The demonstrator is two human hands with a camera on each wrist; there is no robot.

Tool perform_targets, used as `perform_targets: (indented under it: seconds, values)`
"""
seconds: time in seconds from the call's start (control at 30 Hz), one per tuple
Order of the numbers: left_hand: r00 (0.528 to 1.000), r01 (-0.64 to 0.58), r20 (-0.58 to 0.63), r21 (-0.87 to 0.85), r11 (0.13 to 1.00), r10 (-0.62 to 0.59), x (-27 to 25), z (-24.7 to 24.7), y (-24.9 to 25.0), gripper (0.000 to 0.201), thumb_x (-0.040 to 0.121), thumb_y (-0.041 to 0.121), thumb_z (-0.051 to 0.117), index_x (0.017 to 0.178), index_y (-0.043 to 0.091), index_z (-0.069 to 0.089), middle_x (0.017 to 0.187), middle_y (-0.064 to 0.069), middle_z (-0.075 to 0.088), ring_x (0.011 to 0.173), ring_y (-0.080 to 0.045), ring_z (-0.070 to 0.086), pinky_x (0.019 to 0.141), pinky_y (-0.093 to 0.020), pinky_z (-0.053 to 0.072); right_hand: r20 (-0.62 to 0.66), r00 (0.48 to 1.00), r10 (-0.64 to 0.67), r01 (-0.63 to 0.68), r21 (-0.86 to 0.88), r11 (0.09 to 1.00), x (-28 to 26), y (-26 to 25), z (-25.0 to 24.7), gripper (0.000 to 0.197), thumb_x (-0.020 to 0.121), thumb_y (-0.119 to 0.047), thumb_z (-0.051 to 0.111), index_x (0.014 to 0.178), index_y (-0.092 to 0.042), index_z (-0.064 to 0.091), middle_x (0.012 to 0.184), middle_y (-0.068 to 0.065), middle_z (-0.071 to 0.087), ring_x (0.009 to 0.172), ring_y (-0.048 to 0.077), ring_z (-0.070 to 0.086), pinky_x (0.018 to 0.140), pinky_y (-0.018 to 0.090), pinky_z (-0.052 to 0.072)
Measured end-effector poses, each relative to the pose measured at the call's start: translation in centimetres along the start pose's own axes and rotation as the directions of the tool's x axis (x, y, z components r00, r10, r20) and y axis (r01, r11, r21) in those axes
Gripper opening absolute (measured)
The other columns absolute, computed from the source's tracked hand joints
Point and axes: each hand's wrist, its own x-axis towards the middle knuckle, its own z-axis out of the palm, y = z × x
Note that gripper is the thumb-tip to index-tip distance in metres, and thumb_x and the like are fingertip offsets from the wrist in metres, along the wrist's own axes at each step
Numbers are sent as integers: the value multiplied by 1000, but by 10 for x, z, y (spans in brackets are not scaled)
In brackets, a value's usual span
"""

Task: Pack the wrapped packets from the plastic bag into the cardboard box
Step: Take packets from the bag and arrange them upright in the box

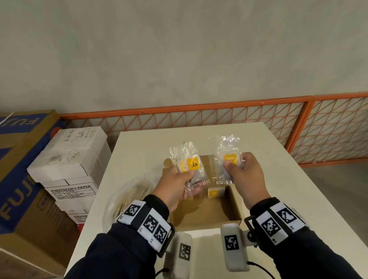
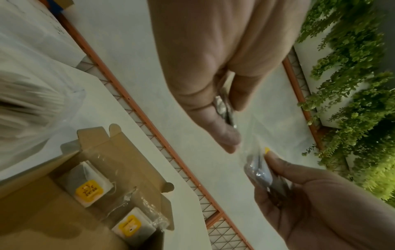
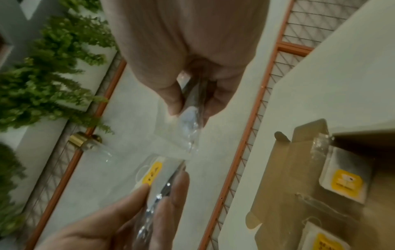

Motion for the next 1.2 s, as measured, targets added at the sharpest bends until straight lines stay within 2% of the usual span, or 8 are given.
perform_targets:
  seconds: [0.13, 0.27, 0.4, 0.6, 0.8, 0.9, 1.03, 1.2]
  values:
    - [1000, -7, 13, -7, 1000, 7, 1, 9, -2, 17, 97, 6, 42, 94, 16, 56, 90, -5, 63, 74, -18, 66, 66, -26, 55, 45, 992, -121, 127, -138, 982, -9, -10, 8, 28, 87, -18, 61, 67, -17, 41, 59, -4, 41, 51, 10, 36, 47, 18, 29]
    - [1000, 9, 17, -56, 998, -8, 1, 16, -2, 19, 99, 10, 40, 96, 15, 58, 85, -6, 66, 74, -17, 65, 60, -22, 56, 166, 973, -163, 173, -48, 984, -20, -12, 22, 14, 87, -17, 62, 74, -12, 65, 72, 8, 67, 65, 20, 59, 62, 34, 49]
    - [1000, 2, 26, -92, 996, 0, 1, 11, -2, 22, 99, 16, 40, 88, 12, 58, 64, -3, 70, 67, -18, 64, 68, -32, 56, 317, 947, -50, 6, 139, 990, -24, -12, 22, 23, 90, -24, 59, 78, -7, 70, 80, 17, 72, 73, 29, 67, 74, 41, 54]
    - [997, 35, 80, -167, 985, -22, -1, 6, -1, 29, 100, 25, 38, 91, 11, 62, 74, -9, 70, 71, -25, 65, 60, -35, 58, 394, 915, 82, -204, 278, 939, -14, -5, 16, 25, 94, -18, 53, 106, 0, 64, 94, 21, 71, 82, 32, 68, 80, 47, 53]
    - [999, 24, 48, -68, 997, -21, 3, 7, -6, 18, 96, 4, 42, 107, 5, 57, 95, -19, 66, 72, -26, 66, 66, -38, 57, 378, 923, 75, -116, 85, 990, -14, 3, 20, 11, 86, -18, 65, 78, -14, 58, 74, 2, 63, 70, 18, 61, 71, 35, 52]
    - [1000, 6, 0, 18, 1000, -6, 7, 8, -11, 21, 96, 2, 40, 103, 11, 58, 99, -18, 66, 80, -27, 64, 80, -43, 53, 378, 921, 94, -118, 40, 992, -10, 14, 22, 27, 79, -27, 72, 84, -11, 51, 80, 16, 54, 72, 25, 53, 63, 33, 46]
    - [1000, -1, -12, 58, 998, 2, 13, 8, -19, 22, 96, 5, 44, 91, 18, 61, 88, -8, 68, 72, -18, 64, 63, -29, 57, 434, 872, 225, -265, 33, 964, -5, 22, 23, 46, 78, -26, 73, 116, -16, 50, 100, 19, 63, 72, 19, 60, 50, 20, 45]
    - [1000, 6, -10, 88, 996, -6, 22, 4, -26, 18, 97, 6, 44, 105, 13, 59, 87, -7, 69, 69, -17, 65, 59, -28, 56, 474, 837, 275, -346, 68, 936, 2, 32, 23, 39, 79, -20, 73, 113, -10, 55, 98, 12, 65, 75, 21, 59, 53, 25, 43]
